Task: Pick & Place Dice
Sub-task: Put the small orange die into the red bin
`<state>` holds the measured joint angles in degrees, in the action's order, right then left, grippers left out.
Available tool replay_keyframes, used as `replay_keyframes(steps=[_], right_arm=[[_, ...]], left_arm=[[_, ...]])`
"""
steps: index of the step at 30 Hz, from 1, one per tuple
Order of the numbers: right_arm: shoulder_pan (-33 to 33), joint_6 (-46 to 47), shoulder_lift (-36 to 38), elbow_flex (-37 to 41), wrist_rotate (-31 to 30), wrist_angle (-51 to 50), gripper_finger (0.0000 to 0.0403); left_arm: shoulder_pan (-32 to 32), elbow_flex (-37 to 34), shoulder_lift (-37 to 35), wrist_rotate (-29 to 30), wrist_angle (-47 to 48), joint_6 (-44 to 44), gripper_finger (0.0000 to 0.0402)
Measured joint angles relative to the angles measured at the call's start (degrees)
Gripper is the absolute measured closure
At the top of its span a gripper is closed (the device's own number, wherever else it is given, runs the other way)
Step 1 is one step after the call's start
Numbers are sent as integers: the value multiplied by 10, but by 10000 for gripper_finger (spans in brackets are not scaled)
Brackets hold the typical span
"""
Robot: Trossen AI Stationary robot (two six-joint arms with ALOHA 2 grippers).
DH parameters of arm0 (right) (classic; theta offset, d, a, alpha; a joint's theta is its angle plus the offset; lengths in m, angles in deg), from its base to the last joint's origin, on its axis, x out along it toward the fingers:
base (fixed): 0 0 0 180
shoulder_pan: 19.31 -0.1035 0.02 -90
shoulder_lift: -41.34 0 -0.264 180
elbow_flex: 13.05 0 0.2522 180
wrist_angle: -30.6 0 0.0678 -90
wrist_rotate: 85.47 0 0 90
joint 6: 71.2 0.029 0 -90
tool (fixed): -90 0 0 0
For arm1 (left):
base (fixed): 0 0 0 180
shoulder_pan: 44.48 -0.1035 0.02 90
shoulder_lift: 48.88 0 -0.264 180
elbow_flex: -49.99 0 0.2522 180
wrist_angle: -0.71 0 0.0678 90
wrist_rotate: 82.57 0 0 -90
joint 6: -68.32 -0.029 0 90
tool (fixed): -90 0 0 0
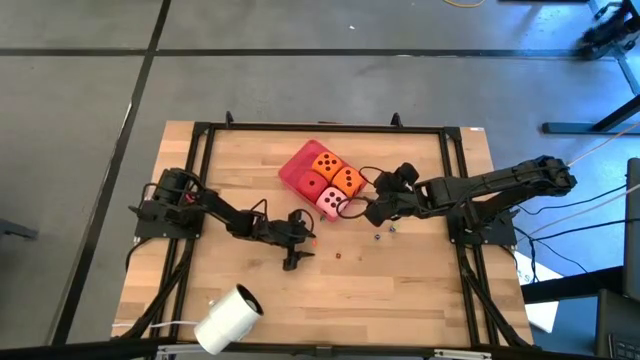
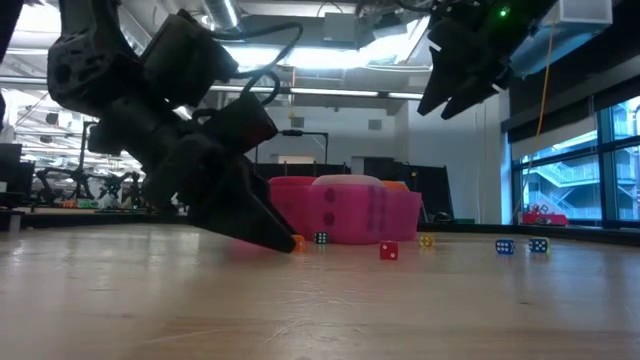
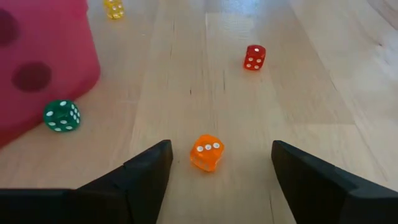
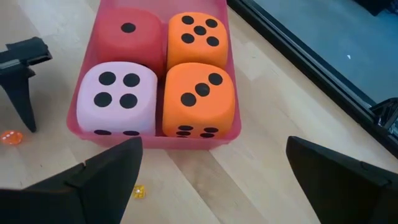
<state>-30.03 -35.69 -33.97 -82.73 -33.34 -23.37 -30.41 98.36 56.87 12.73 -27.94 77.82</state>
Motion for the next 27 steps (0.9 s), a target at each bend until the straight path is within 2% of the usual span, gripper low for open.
replay_keyframes(steps=[15, 27], right_arm=[[0, 0, 0, 0, 0, 0, 5], [0, 0, 0, 0, 0, 0, 4]], left_arm=[[-4, 0, 1, 12, 5, -2, 250], [-4, 0, 1, 10, 5, -7, 289]])
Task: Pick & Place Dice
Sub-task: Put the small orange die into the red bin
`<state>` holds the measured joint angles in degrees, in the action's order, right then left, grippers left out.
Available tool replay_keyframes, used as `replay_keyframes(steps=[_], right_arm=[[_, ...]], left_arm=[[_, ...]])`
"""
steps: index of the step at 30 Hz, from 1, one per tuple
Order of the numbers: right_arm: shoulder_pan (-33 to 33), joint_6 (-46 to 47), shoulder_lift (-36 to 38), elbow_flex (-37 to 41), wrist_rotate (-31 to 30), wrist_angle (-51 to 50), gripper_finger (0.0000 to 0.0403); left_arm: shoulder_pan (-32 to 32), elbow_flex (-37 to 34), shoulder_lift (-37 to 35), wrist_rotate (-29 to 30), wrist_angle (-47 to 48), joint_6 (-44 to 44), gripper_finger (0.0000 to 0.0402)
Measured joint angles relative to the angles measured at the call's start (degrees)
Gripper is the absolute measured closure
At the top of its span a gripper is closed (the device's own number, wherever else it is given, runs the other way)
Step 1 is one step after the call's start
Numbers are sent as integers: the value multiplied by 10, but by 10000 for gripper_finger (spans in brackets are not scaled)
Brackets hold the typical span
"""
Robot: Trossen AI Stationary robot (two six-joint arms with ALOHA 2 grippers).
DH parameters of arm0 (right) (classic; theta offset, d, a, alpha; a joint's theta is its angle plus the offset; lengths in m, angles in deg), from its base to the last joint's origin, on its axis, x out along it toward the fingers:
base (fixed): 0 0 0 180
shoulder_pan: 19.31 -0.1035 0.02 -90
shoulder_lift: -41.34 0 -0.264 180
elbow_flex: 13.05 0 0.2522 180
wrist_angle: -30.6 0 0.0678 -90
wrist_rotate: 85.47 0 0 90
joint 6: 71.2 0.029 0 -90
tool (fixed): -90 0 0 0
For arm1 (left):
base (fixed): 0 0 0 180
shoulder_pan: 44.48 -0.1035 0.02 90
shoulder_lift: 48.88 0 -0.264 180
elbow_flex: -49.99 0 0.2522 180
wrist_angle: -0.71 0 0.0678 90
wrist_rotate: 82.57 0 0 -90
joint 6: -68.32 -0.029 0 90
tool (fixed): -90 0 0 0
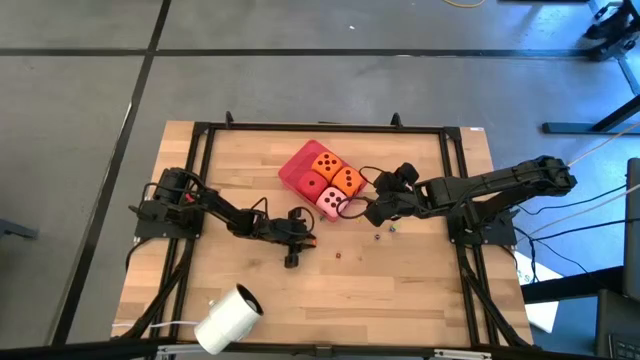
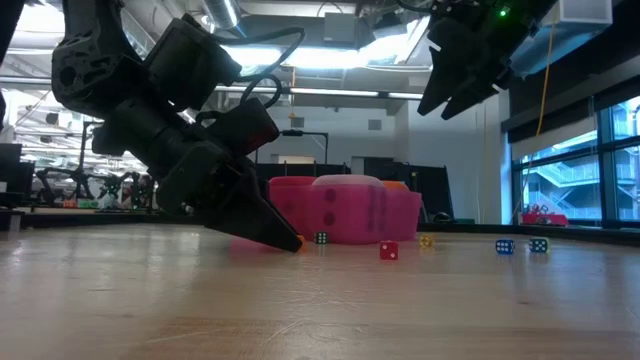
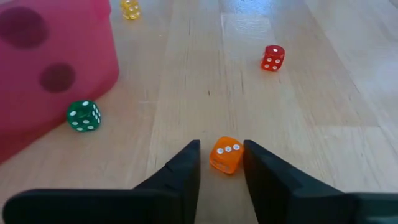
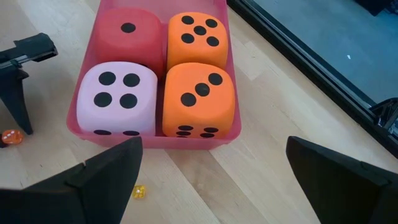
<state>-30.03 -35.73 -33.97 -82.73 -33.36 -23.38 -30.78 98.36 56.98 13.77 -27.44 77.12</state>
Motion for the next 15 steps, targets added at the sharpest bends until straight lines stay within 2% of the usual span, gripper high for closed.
replay_keyframes(steps=[15], right_arm=[[0, 0, 0, 0, 0, 0, 4]], left_arm=[[0, 0, 0, -1, -2, -5, 319]])
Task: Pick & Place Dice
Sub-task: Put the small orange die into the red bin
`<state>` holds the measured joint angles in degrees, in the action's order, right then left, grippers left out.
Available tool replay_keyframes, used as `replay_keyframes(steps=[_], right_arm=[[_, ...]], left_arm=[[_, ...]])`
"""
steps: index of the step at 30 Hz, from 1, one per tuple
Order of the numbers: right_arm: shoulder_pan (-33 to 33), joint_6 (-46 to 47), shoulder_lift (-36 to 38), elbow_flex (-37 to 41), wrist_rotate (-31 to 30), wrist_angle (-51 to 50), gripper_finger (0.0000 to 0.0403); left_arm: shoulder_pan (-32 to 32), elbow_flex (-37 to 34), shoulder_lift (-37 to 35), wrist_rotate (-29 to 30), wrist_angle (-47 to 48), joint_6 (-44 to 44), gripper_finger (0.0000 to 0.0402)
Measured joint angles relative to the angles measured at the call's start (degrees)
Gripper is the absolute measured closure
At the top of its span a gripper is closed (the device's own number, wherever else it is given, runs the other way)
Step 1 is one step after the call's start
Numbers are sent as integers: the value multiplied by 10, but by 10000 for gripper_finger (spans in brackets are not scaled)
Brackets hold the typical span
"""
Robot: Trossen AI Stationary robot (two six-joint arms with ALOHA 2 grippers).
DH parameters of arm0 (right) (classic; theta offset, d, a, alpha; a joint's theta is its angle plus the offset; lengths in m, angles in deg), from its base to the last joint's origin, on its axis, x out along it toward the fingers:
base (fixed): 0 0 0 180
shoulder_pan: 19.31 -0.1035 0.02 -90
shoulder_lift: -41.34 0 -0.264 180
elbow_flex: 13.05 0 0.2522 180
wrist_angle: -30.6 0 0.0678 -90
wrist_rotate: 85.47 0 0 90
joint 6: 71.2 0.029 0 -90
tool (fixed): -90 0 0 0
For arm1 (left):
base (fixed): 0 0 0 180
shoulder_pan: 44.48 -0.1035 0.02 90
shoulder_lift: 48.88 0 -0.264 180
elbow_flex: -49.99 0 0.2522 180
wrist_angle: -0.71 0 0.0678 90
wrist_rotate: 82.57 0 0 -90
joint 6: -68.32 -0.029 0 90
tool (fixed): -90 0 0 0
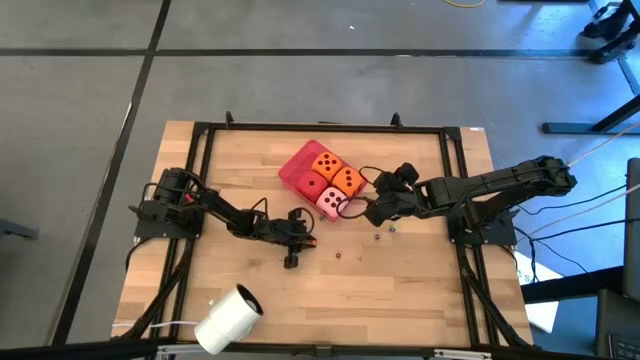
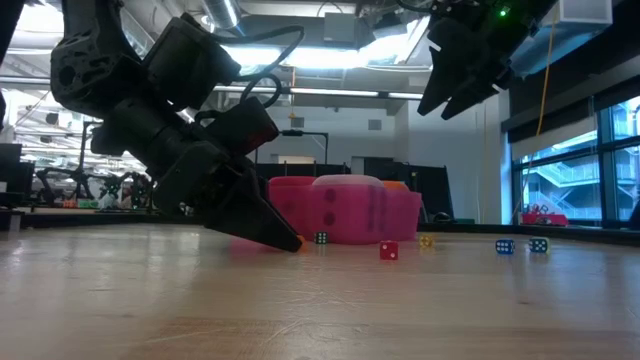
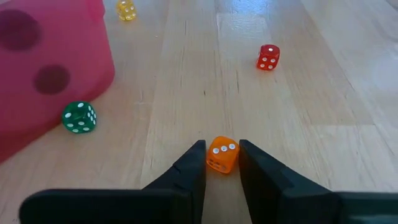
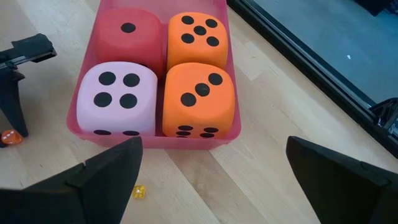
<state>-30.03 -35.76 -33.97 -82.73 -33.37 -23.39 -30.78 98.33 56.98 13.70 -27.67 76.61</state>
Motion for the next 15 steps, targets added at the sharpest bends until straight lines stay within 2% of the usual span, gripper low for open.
replay_keyframes(steps=[8, 15], right_arm=[[0, 0, 0, 0, 0, 0, 4], [0, 0, 0, 0, 0, 0, 4]], left_arm=[[0, -2, -25, -1, 8, -3, 321], [-3, -1, -95, 1, 31, -54, 322]])
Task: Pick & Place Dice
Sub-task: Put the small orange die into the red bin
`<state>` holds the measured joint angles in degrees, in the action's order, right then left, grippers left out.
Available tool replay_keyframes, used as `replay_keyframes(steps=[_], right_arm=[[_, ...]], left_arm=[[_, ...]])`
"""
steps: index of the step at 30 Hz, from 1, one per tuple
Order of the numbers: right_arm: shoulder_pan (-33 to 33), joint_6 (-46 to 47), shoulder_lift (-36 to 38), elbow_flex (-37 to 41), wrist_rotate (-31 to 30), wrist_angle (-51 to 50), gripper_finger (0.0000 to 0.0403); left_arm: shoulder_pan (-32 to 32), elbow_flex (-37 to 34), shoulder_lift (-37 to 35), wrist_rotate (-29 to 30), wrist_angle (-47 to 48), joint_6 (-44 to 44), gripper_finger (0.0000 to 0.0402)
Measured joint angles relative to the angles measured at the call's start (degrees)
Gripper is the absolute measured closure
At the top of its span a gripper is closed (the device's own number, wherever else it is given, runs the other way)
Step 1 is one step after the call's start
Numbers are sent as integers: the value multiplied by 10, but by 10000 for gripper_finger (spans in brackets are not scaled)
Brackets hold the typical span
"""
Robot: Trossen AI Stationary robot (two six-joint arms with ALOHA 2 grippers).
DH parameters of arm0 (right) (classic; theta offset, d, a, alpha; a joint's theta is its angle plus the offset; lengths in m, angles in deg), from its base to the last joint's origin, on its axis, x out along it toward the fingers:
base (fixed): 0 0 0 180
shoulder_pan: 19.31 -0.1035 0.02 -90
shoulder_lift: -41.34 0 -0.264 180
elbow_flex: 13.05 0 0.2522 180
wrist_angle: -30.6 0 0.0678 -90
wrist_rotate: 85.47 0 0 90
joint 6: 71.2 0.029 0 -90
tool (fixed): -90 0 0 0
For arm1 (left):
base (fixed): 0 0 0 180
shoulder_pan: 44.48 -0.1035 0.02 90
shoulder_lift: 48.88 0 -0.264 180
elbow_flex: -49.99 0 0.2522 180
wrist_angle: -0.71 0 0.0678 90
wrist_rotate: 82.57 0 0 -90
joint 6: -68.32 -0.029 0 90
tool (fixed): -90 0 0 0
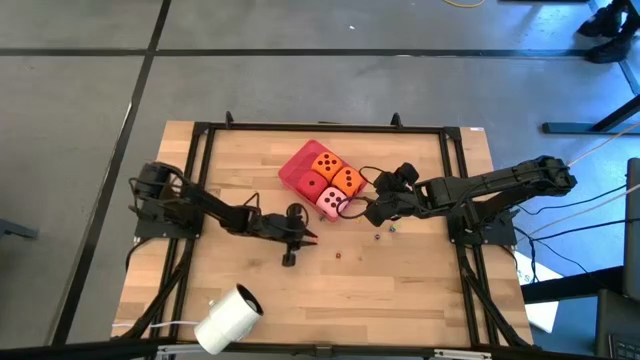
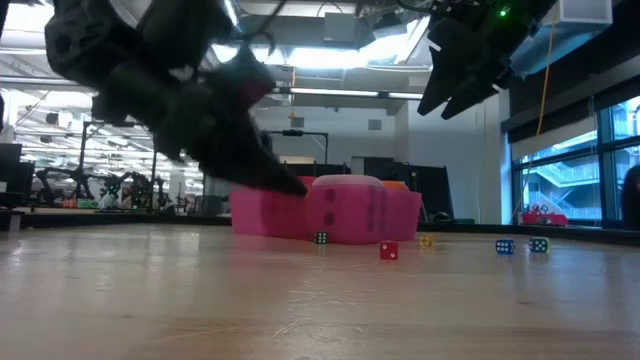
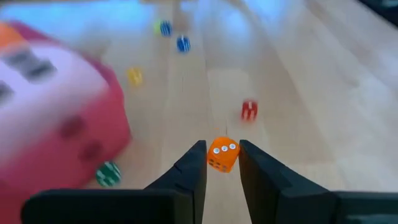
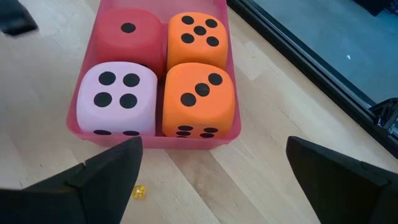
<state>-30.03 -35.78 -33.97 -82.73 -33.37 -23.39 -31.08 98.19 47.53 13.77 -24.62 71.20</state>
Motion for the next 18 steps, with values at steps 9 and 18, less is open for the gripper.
replay_keyframes(steps=[9, 18], right_arm=[[0, 0, 0, 0, 0, 0, 5], [0, -3, 0, 0, 0, 0, 5]], left_arm=[[-36, 1, -144, 86, 102, -41, 318], [-81, 1, -240, 341, 139, -126, 318]])
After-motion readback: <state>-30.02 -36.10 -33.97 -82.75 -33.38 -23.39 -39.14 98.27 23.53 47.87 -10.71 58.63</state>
